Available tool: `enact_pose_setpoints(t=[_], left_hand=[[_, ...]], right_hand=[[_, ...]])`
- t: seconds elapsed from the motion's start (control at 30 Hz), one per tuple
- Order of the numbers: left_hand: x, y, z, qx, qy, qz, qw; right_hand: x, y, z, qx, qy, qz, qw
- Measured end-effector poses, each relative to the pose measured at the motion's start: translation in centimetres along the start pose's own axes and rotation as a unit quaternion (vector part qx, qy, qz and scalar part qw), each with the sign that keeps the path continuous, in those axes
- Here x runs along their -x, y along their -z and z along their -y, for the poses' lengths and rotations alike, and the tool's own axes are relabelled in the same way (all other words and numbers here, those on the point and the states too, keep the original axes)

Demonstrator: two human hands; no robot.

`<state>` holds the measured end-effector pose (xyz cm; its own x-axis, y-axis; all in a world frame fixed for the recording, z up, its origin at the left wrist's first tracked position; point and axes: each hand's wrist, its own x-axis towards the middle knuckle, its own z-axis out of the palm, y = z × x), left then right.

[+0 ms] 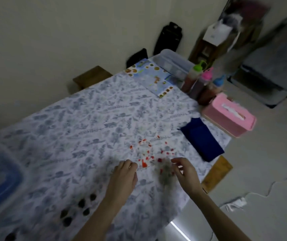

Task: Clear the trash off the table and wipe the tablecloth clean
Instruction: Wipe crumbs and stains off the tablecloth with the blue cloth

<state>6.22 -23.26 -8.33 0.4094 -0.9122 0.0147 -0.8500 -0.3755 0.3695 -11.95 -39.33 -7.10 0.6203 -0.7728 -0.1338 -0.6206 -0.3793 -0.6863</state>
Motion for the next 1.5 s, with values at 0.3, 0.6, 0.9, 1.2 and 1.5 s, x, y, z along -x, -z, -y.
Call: enact_pose_setpoints(t=[0.3, 0.6, 0.9, 1.2, 1.5], left_hand=[[-9.7, -4.0, -7.2, 0.008, -0.006, 0.032, 0.999], [-9.3, -6.7, -7.5, 0.079, 0.096, 0.001, 0.992], [-0.8, -6.5, -2.2, 0.065, 0.251, -0.133, 0.956], [14.0, -3.6, 2.7, 0.051, 0.382, -0.196, 0.902], [30.8, -1.7, 9.2, 0.015, 0.457, -0.205, 0.865]], right_hand=[[-9.9, 7.6, -10.8, 0.239, -0.031, -0.05, 0.969], [-11.7, 6.8, -13.8, 0.287, -0.012, -0.04, 0.957], [-9.2, 2.6, -5.5, 0.126, 0.113, -0.037, 0.985], [0.6, -10.1, 7.5, 0.107, 0.251, 0.117, 0.955], [6.6, -18.5, 9.2, 0.274, 0.267, 0.143, 0.913]])
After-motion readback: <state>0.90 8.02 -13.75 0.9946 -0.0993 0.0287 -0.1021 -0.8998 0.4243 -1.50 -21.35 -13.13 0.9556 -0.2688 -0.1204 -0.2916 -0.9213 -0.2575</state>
